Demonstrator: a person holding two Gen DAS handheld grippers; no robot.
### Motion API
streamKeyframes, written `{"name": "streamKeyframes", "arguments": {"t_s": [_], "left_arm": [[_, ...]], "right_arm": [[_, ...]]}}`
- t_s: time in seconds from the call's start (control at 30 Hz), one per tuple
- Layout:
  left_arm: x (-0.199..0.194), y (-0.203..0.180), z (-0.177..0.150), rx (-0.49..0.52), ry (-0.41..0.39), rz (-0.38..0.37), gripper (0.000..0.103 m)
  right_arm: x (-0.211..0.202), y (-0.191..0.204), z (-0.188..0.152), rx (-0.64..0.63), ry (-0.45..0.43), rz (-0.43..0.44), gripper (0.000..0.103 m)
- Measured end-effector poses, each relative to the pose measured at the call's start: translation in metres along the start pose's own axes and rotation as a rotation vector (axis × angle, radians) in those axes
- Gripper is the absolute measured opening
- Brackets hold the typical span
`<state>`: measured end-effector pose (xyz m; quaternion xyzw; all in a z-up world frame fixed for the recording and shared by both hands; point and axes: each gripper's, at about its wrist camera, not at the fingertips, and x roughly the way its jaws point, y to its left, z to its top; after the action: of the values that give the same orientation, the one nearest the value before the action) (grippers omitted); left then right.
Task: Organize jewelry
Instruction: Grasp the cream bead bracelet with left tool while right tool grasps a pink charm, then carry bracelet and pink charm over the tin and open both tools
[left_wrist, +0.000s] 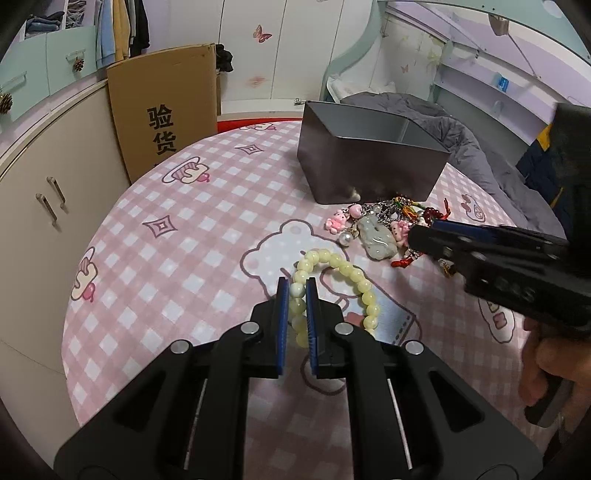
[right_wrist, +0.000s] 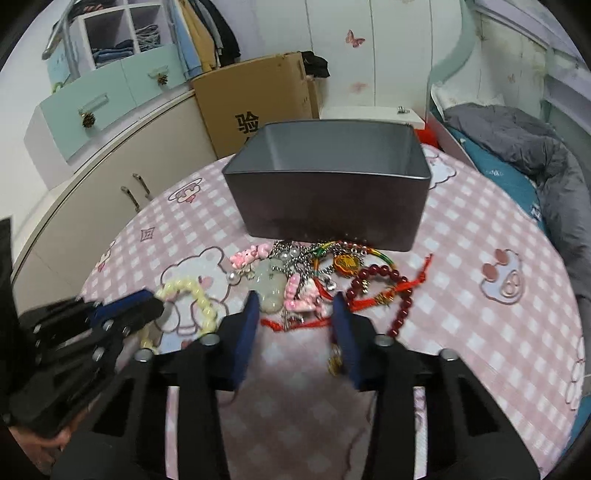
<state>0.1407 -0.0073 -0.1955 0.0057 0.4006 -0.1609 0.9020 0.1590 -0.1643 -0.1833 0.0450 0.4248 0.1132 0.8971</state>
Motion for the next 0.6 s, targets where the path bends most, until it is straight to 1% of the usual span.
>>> {"name": "streamKeyframes", "arguments": {"t_s": [0.03,0.07,0.13,0.17,0.33,0.43,0.53,0.6], "left_arm": [[0.000,0.000,0.000,0.000,-0.002,0.000,0.009],[-0.001,0.001,0.000,-0.001,-0.004,-0.001,0.009],[-0.002,0.001,0.001,-0.001,-0.006,-0.003,0.009],[-0.002,0.002,0.001,-0.001,-0.008,-0.004,0.009],[-0.004,0.003,0.001,-0.003,-0.016,-0.008,0.009],[-0.006,0.002,0.002,-0.002,-0.024,-0.010,0.009],[-0.012,-0.001,0.004,0.004,-0.038,-0.017,0.009],[-0.018,-0.002,0.006,0.006,-0.049,-0.028,0.009]], "right_arm": [[0.003,0.000,0.001,-0.002,0.000,-0.005,0.027],[0.004,0.001,0.000,-0.004,-0.002,-0.008,0.020],[0.005,-0.001,-0.001,-0.002,0.001,0.001,0.015],[0.003,-0.001,-0.002,-0.004,-0.001,0.003,0.007],[-0.016,-0.002,-0.011,-0.023,-0.035,0.013,0.006],[-0.024,-0.006,-0.016,-0.009,-0.050,0.032,0.006],[-0.037,-0.014,-0.021,0.039,-0.069,0.117,0.006],[-0.045,-0.025,-0.021,0.107,-0.083,0.223,0.006]]}}
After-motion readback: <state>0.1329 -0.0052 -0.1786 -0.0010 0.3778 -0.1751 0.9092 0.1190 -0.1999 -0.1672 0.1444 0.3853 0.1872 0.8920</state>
